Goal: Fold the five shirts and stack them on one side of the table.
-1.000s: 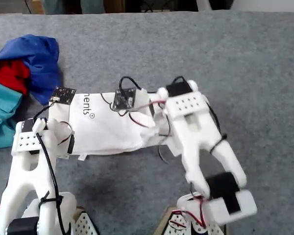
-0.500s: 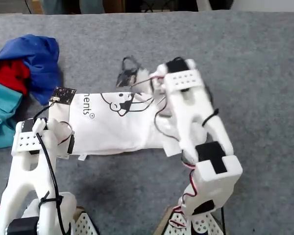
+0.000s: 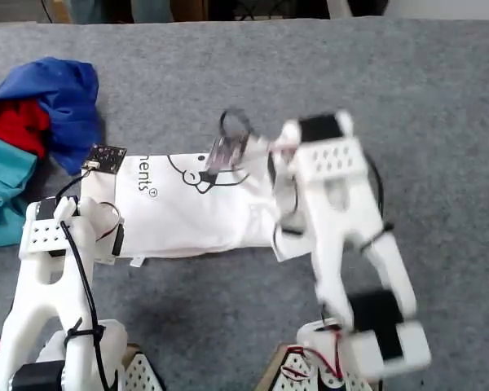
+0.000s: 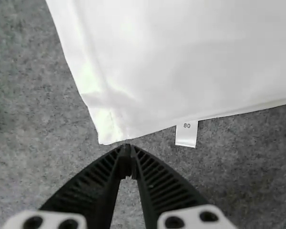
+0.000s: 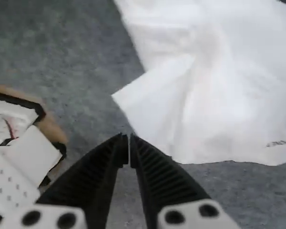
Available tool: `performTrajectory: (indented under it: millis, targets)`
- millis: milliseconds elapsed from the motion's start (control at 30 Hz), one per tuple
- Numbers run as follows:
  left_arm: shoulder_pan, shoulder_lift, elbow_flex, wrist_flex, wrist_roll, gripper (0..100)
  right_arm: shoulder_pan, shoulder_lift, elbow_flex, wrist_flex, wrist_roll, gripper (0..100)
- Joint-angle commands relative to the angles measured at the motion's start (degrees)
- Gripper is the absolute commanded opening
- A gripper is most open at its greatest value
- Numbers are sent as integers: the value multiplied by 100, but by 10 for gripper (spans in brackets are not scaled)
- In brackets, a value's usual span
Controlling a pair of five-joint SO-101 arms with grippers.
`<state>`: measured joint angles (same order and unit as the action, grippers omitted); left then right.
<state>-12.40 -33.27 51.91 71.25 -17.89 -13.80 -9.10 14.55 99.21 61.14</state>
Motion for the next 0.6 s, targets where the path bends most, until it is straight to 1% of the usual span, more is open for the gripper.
performTrajectory:
  millis: [0, 133, 267, 400, 567]
  targets:
    - [-22, -123, -22, 62, -26, 29, -334, -1235, 1525, -607, 97, 14]
    - [-22, -123, -22, 62, -26, 29, -422, -1648, 3002, -1459, 79, 14]
    - [-48, -123, -22, 62, -26, 29, -413, -1648, 3934, -2470, 70, 15]
    - [-22, -123, -22, 62, -26, 29, -281, -1648, 4084, -3332, 70, 15]
    - [-57, -123, -22, 62, -53, 29, 554, -1648, 3486, -4097, 70, 15]
